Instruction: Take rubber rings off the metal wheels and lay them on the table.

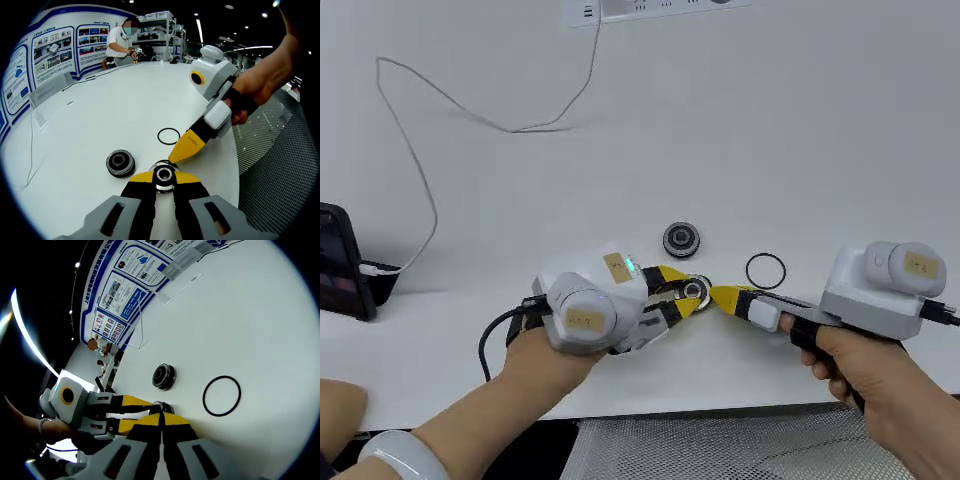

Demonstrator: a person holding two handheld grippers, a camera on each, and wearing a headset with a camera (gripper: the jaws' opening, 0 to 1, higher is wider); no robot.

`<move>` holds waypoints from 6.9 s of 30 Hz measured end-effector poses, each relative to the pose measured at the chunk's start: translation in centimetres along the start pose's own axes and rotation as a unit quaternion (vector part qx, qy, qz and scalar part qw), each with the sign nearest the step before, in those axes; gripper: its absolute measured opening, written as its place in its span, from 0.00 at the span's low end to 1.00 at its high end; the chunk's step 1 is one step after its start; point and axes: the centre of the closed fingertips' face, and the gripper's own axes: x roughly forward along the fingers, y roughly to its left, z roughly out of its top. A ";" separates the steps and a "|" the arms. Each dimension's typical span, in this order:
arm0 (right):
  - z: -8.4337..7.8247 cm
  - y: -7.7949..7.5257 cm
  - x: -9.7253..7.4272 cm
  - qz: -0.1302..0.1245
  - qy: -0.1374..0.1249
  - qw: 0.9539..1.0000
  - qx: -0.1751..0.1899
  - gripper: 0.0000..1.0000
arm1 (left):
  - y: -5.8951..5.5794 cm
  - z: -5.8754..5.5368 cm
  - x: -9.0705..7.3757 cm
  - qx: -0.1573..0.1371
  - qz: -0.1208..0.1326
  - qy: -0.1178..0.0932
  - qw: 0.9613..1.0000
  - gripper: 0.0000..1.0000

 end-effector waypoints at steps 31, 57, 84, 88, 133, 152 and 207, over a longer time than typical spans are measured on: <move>-0.2 2.4 0.0 0.042 0.007 0.999 0.003 0.01 | 0.0 0.1 0.0 0.001 -0.001 -0.002 1.000 0.13; 0.0 2.3 0.0 0.026 0.002 1.000 0.001 0.01 | 0.2 -0.8 -2.5 -0.008 0.010 -0.031 0.999 0.36; 3.4 2.7 -4.1 0.033 -0.053 0.998 0.019 0.01 | 1.9 -1.7 -4.8 -0.049 0.051 -0.054 0.996 0.54; 3.8 1.1 -4.7 0.014 -0.059 0.998 0.021 0.01 | 2.2 -1.6 -5.1 -0.053 0.056 -0.061 0.995 0.55; 2.2 -3.2 -4.6 -0.099 0.043 0.940 -0.322 0.34 | 2.6 -1.6 -5.3 -0.067 0.063 -0.063 0.994 0.56; 3.6 -0.2 -1.2 -0.056 0.021 0.931 -0.360 0.44 | 5.2 1.6 -2.7 -0.031 0.067 -0.061 0.995 0.43; 5.2 -0.5 2.3 -0.024 -0.011 0.984 -0.177 0.16 | 6.1 1.7 1.7 -0.011 0.044 -0.010 0.999 0.14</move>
